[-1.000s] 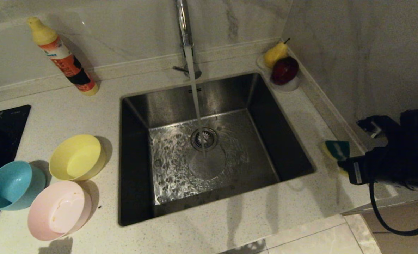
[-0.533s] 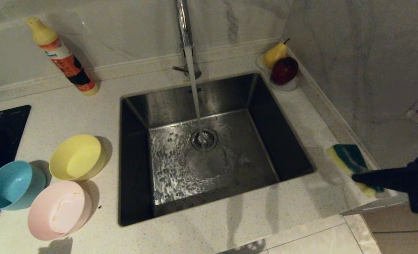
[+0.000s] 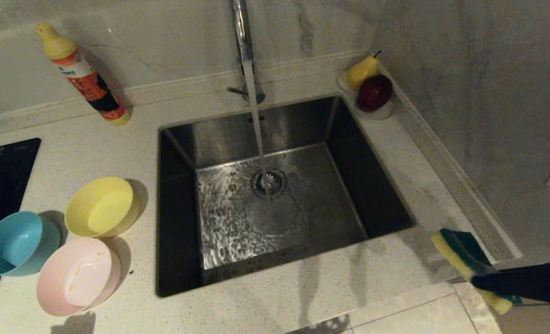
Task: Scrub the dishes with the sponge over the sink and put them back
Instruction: Pick up a bowl and the sponge
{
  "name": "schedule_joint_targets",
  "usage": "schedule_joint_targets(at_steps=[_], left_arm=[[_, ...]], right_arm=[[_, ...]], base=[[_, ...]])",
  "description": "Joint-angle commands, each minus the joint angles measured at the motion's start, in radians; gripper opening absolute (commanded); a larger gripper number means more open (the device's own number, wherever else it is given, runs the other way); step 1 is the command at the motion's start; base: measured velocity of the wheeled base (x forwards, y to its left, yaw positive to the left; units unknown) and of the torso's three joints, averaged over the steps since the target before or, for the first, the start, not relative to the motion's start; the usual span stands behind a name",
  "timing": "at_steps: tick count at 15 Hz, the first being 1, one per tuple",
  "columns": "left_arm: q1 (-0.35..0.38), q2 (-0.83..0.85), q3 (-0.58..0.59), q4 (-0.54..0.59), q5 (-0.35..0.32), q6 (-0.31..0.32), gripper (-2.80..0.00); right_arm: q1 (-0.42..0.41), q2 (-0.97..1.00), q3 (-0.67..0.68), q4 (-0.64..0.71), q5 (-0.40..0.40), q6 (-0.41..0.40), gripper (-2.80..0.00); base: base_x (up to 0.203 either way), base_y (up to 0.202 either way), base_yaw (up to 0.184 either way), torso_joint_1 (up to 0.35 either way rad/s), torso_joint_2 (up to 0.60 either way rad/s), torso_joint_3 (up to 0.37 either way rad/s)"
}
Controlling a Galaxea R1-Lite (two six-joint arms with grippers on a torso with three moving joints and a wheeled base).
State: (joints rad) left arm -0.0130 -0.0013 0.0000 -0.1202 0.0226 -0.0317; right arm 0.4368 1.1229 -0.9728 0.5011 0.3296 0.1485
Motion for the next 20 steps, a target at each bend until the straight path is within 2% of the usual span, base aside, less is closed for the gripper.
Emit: schedule_joint_targets(at_steps=[1, 3, 5, 7, 11, 15, 20], left_arm=[[0.000, 0.000, 0.040, -0.001, 0.000, -0.001, -2.80], [0.001, 0.000, 0.040, -0.001, 0.000, -0.002, -2.80], [-0.001, 0.000, 0.040, -0.001, 0.000, -0.001, -2.80], [-0.001, 0.000, 0.040, -0.001, 0.000, -0.001, -2.80], [0.000, 0.000, 0.040, -0.001, 0.001, 0.000, -2.80], [-0.001, 0.000, 0.040, -0.001, 0.000, -0.005, -2.80], [0.001, -0.002, 0.040, -0.001, 0.002, -0.011, -2.80]], right_arm=[[0.012, 0.027, 0.004, 0.005, 0.000, 0.009, -2.80], [0.062, 0.067, 0.007, 0.006, -0.017, 0.025, -2.80], [0.092, 0.092, -0.041, -0.004, -0.041, 0.077, -2.80], [0.106, 0.133, -0.092, -0.007, -0.075, 0.088, -2.80], [0.158, 0.247, -0.110, -0.040, -0.089, 0.089, -2.80], [0.164, 0.302, -0.162, -0.048, -0.090, 0.088, -2.80], [0.191, 0.320, -0.153, -0.049, -0.095, 0.116, -2.80]], base=[[0.000, 0.000, 0.000, 0.000, 0.00, 0.000], [0.000, 0.000, 0.000, 0.000, 0.00, 0.000], [0.000, 0.000, 0.000, 0.000, 0.00, 0.000], [0.000, 0.000, 0.000, 0.000, 0.00, 0.000], [0.000, 0.000, 0.000, 0.000, 0.00, 0.000], [0.000, 0.000, 0.000, 0.000, 0.00, 0.000], [0.000, 0.000, 0.000, 0.000, 0.00, 0.000]])
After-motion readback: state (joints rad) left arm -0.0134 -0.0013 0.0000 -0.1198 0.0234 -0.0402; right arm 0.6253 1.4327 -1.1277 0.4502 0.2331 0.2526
